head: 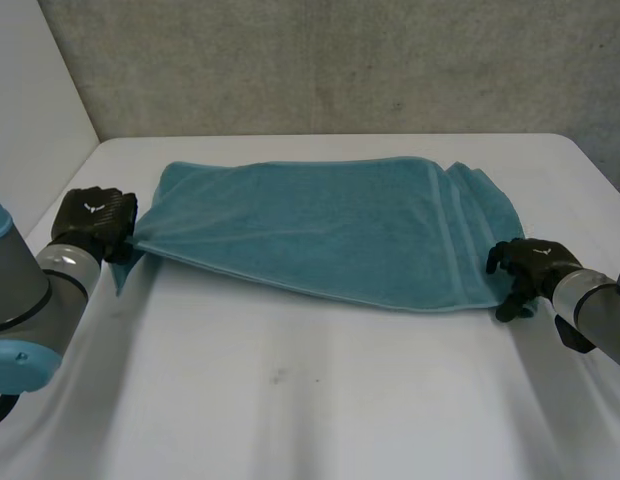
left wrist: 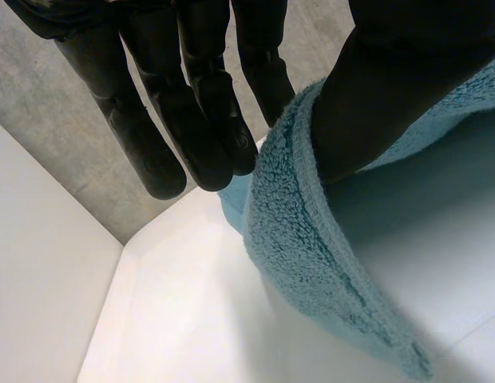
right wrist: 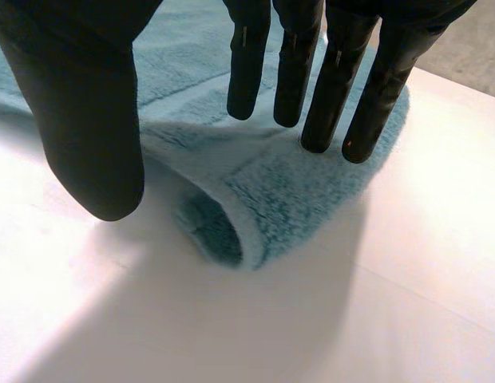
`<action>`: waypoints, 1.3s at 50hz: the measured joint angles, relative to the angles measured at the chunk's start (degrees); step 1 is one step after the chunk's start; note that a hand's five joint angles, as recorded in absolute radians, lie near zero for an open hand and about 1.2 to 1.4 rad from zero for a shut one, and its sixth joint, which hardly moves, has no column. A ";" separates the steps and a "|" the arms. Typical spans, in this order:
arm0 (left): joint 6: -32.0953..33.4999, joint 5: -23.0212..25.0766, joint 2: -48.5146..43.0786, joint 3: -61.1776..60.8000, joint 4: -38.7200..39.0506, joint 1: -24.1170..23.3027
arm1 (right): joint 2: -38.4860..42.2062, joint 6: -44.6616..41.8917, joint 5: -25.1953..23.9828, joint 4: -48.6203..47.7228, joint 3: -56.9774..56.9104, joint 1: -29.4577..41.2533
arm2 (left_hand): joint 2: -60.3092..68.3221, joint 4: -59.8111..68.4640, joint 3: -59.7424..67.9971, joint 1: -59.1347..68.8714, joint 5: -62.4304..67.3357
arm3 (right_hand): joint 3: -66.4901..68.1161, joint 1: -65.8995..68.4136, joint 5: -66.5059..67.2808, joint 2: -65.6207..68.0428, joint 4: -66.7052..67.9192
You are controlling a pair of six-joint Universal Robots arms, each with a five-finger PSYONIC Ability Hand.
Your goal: Fold the laundry
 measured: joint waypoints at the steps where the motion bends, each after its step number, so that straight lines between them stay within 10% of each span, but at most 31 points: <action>1: 0.02 0.00 -0.10 0.00 0.01 0.00 | 0.04 -0.09 0.01 -0.29 0.06 -0.47 | 0.00 0.00 0.00 -0.01 0.00 | 0.73 0.00 0.47 0.64 0.62; 14: 0.08 -0.01 -1.21 0.18 0.04 0.08 | 0.15 -1.04 -0.32 -2.15 -0.74 -3.39 | 0.00 0.00 0.00 0.00 0.00 | 34.75 28.87 32.98 35.18 35.02; 22: 1.02 -0.01 -3.87 0.34 -0.17 0.08 | -0.51 -3.12 -0.53 -2.06 -0.82 -4.58 | -37.18 -37.09 -36.48 -35.29 -33.72 | 36.75 29.11 34.60 36.69 37.29; 33: 7.43 0.00 -7.58 1.21 -0.35 0.19 | -4.43 -3.15 -2.35 -1.49 -0.45 -4.73 | -41.01 -41.33 -40.33 -36.98 -38.30 | 36.85 29.11 34.62 36.69 37.29; 46: 8.66 -0.23 -8.32 1.41 0.49 0.41 | -5.27 -3.53 -3.42 -1.27 -1.14 -6.97 | -40.87 -41.08 -40.28 -36.91 -37.54 | 36.85 29.11 34.66 36.69 37.29; 52: 8.69 -0.31 -9.15 2.04 1.10 0.64 | -5.17 -3.67 -3.42 -1.25 -1.14 -7.24 | -5.05 -4.71 -4.81 0.57 -2.53 | 36.85 29.11 34.66 36.69 37.30; 65: 8.76 -0.67 2.48 -1.27 -1.20 2.28 | -10.46 -9.27 -3.63 7.38 -2.96 -7.05 | -0.18 -0.26 -0.12 0.64 -0.35 | 36.88 29.11 34.67 36.69 37.30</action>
